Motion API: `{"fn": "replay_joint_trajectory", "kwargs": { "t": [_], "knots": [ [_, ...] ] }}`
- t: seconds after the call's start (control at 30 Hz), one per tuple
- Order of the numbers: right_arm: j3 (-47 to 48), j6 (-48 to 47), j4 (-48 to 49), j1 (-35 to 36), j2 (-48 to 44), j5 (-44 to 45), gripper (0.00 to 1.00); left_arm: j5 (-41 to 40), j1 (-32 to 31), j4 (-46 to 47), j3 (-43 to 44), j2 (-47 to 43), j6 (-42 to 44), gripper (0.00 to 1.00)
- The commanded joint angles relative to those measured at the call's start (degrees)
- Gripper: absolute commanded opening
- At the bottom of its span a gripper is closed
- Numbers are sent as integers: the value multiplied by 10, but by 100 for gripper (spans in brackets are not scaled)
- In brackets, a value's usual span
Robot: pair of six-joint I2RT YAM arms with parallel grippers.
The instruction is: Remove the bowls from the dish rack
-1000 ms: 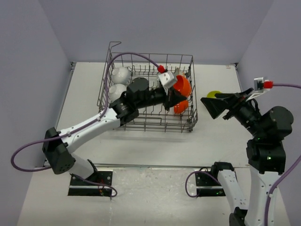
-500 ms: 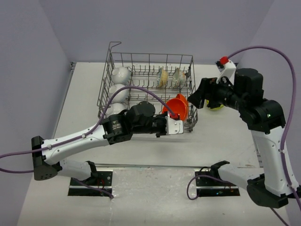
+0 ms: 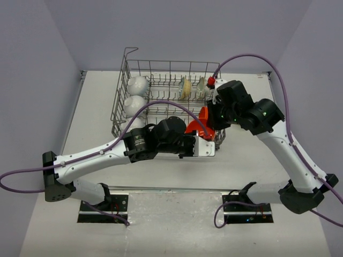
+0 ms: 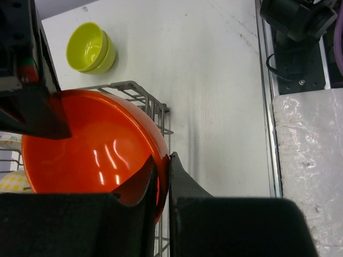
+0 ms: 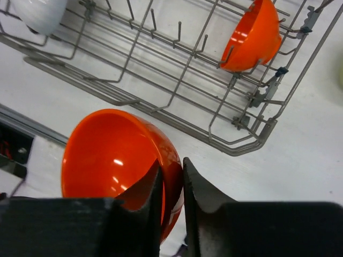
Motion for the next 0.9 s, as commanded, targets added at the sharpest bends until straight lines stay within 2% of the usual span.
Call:
{"fn": "replay_joint_trajectory", "kwargs": {
  "t": [0.0,0.03,0.2,0.27,0.3,0.33,0.37,0.43,0.5,0.57,0.63,0.67,0.7,0.77,0.83,0.87],
  "knots": [
    [-13,9,9,5,-4,52,5,-18,-3,16,27,-19,16,0],
    [-16,11,15,5,-6,52,1,-24,-3,21,25,-20,15,0],
    [-50,17,68,5,-28,39,0,-68,-2,61,2,-33,11,0],
    [-53,24,83,4,-31,51,0,-104,-3,77,-5,-40,0,19],
    [-57,25,87,3,-35,69,0,-113,-3,83,-12,-41,-4,36],
    [-60,29,93,-6,-37,75,0,-127,-3,99,-15,-43,-15,79],
    [-63,35,106,-14,-42,80,0,-158,-3,111,-25,-48,-19,100],
    [-79,42,119,-51,-63,75,0,-192,-3,142,-31,-51,-40,100],
    [-116,50,156,-86,-93,68,0,-259,-3,174,-35,-60,-66,100],
    [-150,69,200,-154,-146,75,0,-327,-3,191,-31,-71,-110,100],
    [-211,86,237,-228,-184,95,0,-370,-2,203,-27,-78,-161,100],
    [-260,104,278,-249,-219,106,0,-421,-1,204,-18,-80,-184,100],
    [-285,118,292,-287,-233,119,0,-453,2,199,-12,-78,-210,100],
    [-340,162,338,-314,-271,179,0,-496,29,172,18,-63,-303,100],
    [-426,191,366,-352,-291,206,0,-519,60,121,38,-38,-392,100],
    [-473,233,372,-364,-301,225,0,-526,64,93,54,-31,-411,100]
  ]
}}
